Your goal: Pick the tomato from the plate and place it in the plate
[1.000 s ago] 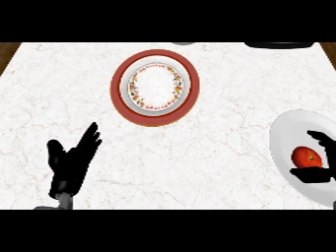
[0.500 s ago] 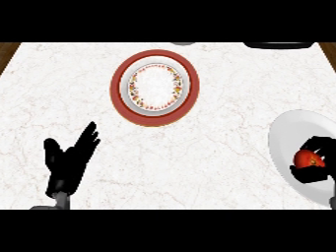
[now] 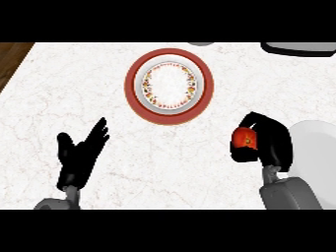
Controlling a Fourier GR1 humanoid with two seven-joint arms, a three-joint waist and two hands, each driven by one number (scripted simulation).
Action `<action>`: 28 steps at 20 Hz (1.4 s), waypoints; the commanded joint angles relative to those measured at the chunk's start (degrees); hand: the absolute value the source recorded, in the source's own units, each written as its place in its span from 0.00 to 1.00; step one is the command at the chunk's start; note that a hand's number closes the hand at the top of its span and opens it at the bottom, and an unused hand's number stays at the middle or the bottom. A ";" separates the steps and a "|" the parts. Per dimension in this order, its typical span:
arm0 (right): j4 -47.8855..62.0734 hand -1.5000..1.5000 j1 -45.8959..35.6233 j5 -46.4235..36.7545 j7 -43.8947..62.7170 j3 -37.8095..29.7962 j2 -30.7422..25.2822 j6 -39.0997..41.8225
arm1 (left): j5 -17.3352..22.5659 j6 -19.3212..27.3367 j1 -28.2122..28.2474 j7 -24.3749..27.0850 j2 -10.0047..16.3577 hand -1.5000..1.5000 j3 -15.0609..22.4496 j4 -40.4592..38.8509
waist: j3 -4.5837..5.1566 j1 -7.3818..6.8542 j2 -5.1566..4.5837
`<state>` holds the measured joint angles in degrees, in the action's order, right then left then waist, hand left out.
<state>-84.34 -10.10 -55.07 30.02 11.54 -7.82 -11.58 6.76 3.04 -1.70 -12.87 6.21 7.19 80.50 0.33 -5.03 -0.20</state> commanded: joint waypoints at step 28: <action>19.24 1.00 -35.88 -31.02 47.72 12.23 7.80 -31.85 | -0.81 -0.42 -4.17 -1.52 -1.42 0.50 1.58 -1.61 | -0.31 -2.47 -0.83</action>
<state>-68.91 -43.48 -82.16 64.44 25.70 -0.58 -36.62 5.57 2.00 -5.80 -13.80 5.06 9.33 78.35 0.10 -8.55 -1.07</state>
